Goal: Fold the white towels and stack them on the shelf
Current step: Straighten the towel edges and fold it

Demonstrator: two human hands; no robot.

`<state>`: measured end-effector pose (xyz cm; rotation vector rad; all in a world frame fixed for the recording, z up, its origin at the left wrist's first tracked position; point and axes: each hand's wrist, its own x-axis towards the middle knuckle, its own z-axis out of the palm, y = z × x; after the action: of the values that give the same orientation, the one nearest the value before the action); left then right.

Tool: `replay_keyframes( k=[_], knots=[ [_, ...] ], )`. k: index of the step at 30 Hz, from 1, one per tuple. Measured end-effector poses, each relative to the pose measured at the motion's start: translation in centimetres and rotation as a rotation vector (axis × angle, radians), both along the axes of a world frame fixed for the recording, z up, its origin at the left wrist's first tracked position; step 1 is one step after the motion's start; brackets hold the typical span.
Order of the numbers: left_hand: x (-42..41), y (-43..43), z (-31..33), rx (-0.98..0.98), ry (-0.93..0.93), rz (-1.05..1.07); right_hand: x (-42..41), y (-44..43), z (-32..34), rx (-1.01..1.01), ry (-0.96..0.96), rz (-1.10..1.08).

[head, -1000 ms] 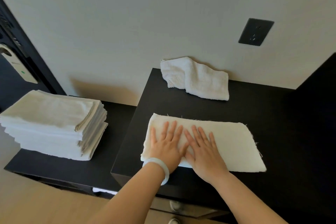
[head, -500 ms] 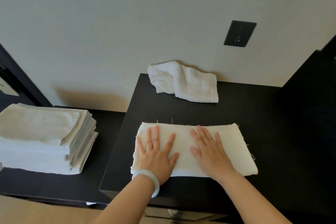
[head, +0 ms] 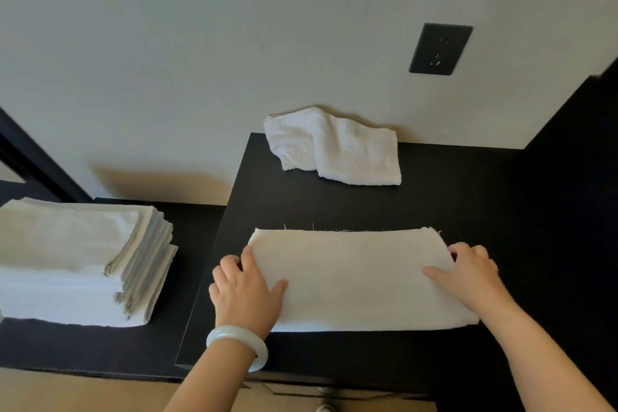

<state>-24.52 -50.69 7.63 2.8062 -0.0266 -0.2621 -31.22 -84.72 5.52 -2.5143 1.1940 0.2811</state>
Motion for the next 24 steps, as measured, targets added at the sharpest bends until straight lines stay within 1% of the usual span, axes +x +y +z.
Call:
replay_keyframes(
  k=[1,4,6,8,10,12,15,18,21,22,24],
  knots=[
    [0.2,0.1,0.5,-0.038,0.042,0.055,0.4,0.1,0.4,0.095,0.005,-0.025],
    [1.8,0.2,1.7,-0.269,0.263,0.209,2.5,0.3,1.8,0.334,-0.013,-0.093],
    [2.8,0.8,2.2,-0.365,0.351,0.256,3.9,0.8,2.9,0.479,-0.059,-0.12],
    [3.6,2.0,2.4,-0.452,0.394,0.256,5.3,1.9,3.9,0.648,-0.13,-0.129],
    [4.1,3.5,3.0,-0.617,0.403,0.274,6.7,3.5,4.8,0.798,-0.2,-0.096],
    [4.7,5.2,3.6,-0.776,0.385,0.343,8.5,5.9,5.6,0.911,-0.268,-0.057],
    [6.1,8.6,4.7,-0.924,0.37,0.458,11.4,10.7,6.7,1.021,-0.333,0.018],
    [7.9,12.9,5.7,-1.009,0.319,0.512,14.7,16.2,7.7,1.091,-0.383,0.093],
    [10.2,18.6,6.1,-1.054,0.264,0.545,18.3,22.8,8.3,1.116,-0.419,0.131],
    [10.7,19.2,5.9,-1.057,0.265,0.546,18.6,23.8,8.5,1.119,-0.429,0.12],
    [12.4,23.2,5.4,-1.054,0.266,0.563,20.9,28.4,7.9,1.128,-0.416,0.147]
  ],
)
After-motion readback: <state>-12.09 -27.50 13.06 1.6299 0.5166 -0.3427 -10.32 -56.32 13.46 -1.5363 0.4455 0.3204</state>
